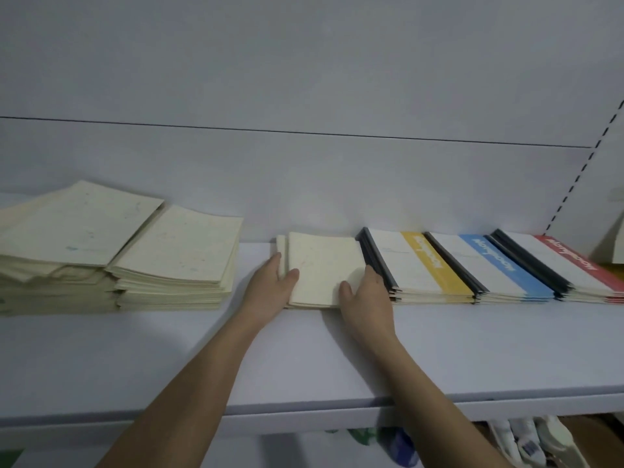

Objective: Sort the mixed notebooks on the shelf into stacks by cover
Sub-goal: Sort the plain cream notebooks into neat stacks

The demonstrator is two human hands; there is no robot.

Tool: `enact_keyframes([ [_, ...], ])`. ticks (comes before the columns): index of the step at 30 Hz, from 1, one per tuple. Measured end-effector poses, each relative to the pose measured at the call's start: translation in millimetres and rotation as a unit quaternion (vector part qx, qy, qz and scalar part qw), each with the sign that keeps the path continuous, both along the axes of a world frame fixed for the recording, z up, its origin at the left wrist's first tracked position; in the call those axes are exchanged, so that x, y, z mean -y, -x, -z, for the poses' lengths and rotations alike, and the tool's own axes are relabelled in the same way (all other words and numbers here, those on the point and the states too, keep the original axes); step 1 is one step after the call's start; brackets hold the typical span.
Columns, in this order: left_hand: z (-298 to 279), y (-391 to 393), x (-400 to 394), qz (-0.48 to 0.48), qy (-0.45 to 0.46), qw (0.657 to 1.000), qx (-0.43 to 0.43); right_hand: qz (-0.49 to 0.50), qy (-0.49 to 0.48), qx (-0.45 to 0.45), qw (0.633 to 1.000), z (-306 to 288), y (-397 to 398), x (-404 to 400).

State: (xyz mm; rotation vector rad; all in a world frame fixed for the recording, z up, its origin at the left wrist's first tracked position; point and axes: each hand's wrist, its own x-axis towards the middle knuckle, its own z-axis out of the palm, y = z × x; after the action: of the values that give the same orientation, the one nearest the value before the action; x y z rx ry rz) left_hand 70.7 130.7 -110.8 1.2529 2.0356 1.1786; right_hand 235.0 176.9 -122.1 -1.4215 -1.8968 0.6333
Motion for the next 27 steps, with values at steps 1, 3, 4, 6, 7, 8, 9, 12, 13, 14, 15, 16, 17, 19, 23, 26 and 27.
enact_keyframes([
  [1, -2, -1, 0, 0.005, 0.005, 1.000, -0.010, 0.001, -0.004, -0.005, 1.000, 2, 0, -3],
  [3, -2, -2, -2, 0.011, 0.018, 0.999, -0.027, -0.005, -0.012, -0.008, 1.000, 5, 0, -8],
  [4, -3, -3, -3, 0.012, 0.024, 0.999, -0.039, -0.010, -0.020, -0.008, 1.000, 6, -1, -10],
  [6, -4, -3, -5, 0.014, 0.031, 0.998, -0.058, -0.020, -0.043, 0.003, 0.999, 10, -2, -12],
  [7, -5, -4, -6, 0.016, 0.032, 0.998, -0.058, -0.022, -0.056, 0.011, 0.998, 12, -1, -14],
  [8, -7, -6, -5, 0.015, 0.042, 0.997, -0.056, -0.023, -0.066, 0.022, 0.997, 14, 0, -17],
  [9, -8, -9, -5, 0.014, 0.049, 0.997, -0.058, -0.026, -0.071, 0.035, 0.996, 18, 1, -19],
  [12, -9, -13, -4, 0.010, 0.042, 0.998, -0.052, -0.038, -0.082, 0.073, 0.993, 24, 7, -26],
  [13, -8, -13, -5, 0.012, 0.038, 0.997, -0.060, -0.038, -0.084, 0.080, 0.993, 25, 8, -27],
  [14, -5, -13, -7, 0.018, 0.040, 0.997, -0.071, -0.038, -0.086, 0.080, 0.992, 25, 8, -28],
  [15, -4, -12, -8, 0.022, 0.040, 0.996, -0.082, -0.037, -0.087, 0.071, 0.993, 25, 8, -27],
  [16, -1, -9, -10, 0.028, 0.038, 0.995, -0.088, -0.036, -0.088, 0.055, 0.994, 24, 7, -26],
  [17, 1, -7, -10, 0.035, 0.034, 0.995, -0.089, -0.035, -0.085, 0.036, 0.995, 22, 5, -24],
  [19, 3, -2, -8, 0.052, 0.024, 0.997, -0.057, -0.035, -0.080, 0.006, 0.996, 18, -1, -13],
  [23, 5, -1, 6, 0.135, -0.034, 0.989, 0.057, -0.036, -0.157, 0.029, 0.987, 14, -21, 21],
  [26, 6, -2, 12, 0.158, -0.017, 0.987, 0.018, -0.025, -0.239, 0.029, 0.970, 13, -27, 31],
  [27, 7, -3, 13, 0.155, -0.019, 0.988, 0.014, -0.023, -0.236, 0.016, 0.971, 10, -27, 32],
])
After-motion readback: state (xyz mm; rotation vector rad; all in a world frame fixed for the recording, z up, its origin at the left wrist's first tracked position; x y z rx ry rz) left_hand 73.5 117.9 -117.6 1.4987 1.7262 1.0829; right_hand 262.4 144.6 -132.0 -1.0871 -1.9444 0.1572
